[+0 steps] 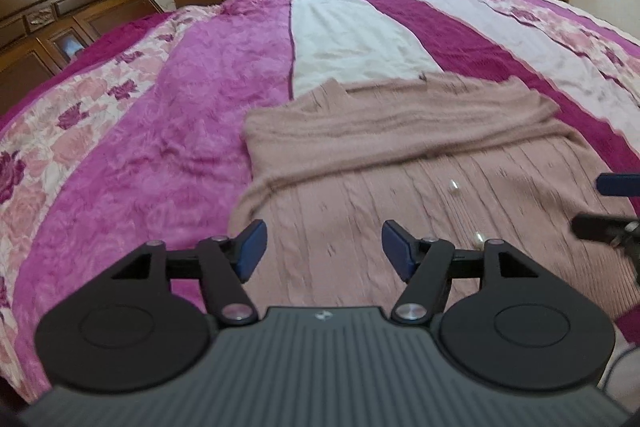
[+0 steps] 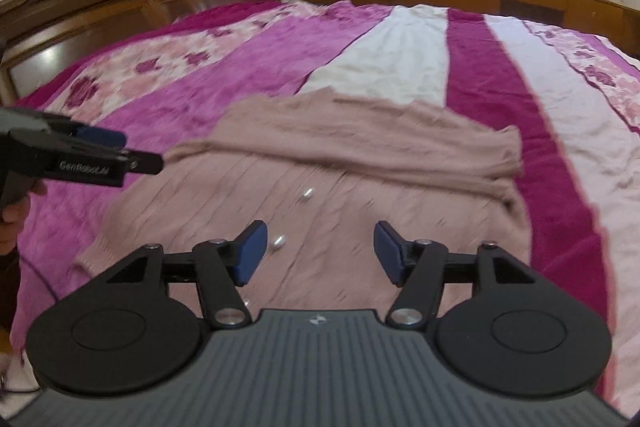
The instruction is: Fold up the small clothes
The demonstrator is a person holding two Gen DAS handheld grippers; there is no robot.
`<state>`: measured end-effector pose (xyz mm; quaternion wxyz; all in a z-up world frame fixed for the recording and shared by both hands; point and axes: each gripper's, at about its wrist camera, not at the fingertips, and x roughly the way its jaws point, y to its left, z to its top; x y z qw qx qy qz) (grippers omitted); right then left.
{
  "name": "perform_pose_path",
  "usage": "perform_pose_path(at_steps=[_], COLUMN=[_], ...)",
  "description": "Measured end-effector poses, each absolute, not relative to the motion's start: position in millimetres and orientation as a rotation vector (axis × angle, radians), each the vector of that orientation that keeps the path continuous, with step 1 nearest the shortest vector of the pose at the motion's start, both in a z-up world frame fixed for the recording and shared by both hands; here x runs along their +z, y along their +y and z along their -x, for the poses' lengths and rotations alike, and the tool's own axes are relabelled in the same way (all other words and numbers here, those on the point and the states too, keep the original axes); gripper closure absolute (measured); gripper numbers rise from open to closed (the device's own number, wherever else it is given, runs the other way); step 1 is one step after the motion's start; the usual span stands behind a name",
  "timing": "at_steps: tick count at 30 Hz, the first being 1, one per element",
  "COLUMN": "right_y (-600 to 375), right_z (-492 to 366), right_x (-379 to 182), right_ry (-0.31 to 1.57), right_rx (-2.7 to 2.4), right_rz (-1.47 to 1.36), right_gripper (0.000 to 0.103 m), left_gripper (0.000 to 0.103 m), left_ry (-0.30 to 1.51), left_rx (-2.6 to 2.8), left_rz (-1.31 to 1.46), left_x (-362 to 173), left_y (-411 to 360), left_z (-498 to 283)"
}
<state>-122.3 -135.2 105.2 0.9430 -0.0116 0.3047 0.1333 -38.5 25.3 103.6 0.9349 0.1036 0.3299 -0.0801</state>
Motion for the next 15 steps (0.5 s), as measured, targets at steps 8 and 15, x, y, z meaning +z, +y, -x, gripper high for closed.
perform_pose_path(at_steps=[8, 15], right_y=[-102.1, -98.4], right_z=[147.6, 146.4], right_x=[72.3, 48.7], right_ry=[0.665, 0.763], right_rx=[0.292, 0.319], right_rz=[0.195, 0.224], right_gripper=[0.035, 0.028], left_gripper=[0.038, 0.037], left_ry=[0.763, 0.822], left_rx=[-0.217, -0.259], left_rz=[-0.215, -0.241], left_x=[73.2, 47.9], left_y=[19.6, 11.9], left_z=[61.4, 71.9])
